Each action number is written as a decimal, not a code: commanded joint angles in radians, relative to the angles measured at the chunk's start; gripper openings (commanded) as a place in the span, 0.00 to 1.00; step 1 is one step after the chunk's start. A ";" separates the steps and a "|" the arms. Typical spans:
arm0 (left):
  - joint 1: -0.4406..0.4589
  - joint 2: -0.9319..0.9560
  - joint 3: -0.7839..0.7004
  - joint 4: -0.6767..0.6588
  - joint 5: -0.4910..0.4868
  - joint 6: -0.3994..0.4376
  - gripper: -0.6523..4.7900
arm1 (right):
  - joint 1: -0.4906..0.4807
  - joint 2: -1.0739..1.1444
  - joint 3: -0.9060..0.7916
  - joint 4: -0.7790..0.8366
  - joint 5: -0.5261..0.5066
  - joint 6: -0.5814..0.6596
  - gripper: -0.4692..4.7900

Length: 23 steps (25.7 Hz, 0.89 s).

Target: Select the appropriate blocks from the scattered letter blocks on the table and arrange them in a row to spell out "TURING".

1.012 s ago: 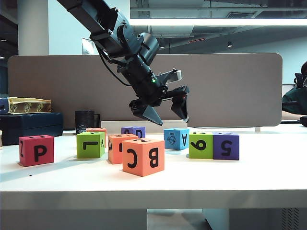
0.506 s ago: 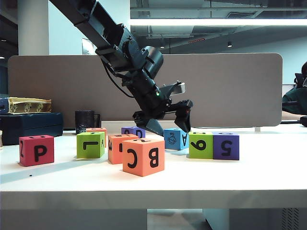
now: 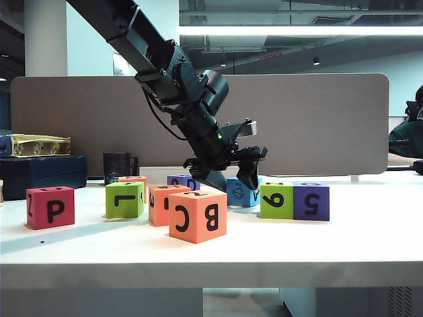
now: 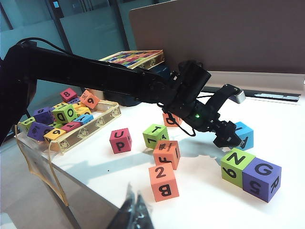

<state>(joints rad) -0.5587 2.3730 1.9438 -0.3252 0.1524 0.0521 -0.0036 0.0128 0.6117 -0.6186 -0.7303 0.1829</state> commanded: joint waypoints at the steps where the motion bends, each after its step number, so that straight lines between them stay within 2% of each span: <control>1: -0.001 -0.005 0.003 0.011 -0.024 -0.005 0.72 | -0.001 -0.010 0.003 0.009 -0.001 0.000 0.09; 6: -0.002 -0.017 0.004 -0.005 -0.040 -0.008 0.56 | -0.001 -0.010 0.003 0.009 -0.001 0.000 0.09; 11: -0.002 -0.048 0.008 -0.040 -0.044 -0.011 0.53 | -0.001 -0.010 0.003 0.009 -0.001 0.000 0.09; 14: -0.002 -0.097 0.008 -0.105 -0.043 -0.018 0.53 | -0.001 -0.010 0.003 0.009 -0.001 0.000 0.09; 17: -0.002 -0.138 0.008 -0.190 -0.043 -0.081 0.53 | -0.001 -0.010 0.003 0.009 -0.001 0.000 0.09; 19: -0.002 -0.163 0.008 -0.255 -0.043 -0.142 0.53 | -0.001 -0.010 0.003 0.009 -0.001 0.000 0.09; 20: -0.002 -0.179 0.008 -0.307 -0.038 -0.203 0.53 | -0.001 -0.010 0.003 0.009 -0.001 0.000 0.09; 23: -0.008 -0.189 0.008 -0.381 -0.036 -0.275 0.53 | -0.001 -0.010 0.003 0.009 -0.001 0.000 0.09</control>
<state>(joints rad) -0.5587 2.1899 1.9491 -0.6563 0.1123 -0.1650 -0.0036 0.0128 0.6117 -0.6186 -0.7303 0.1829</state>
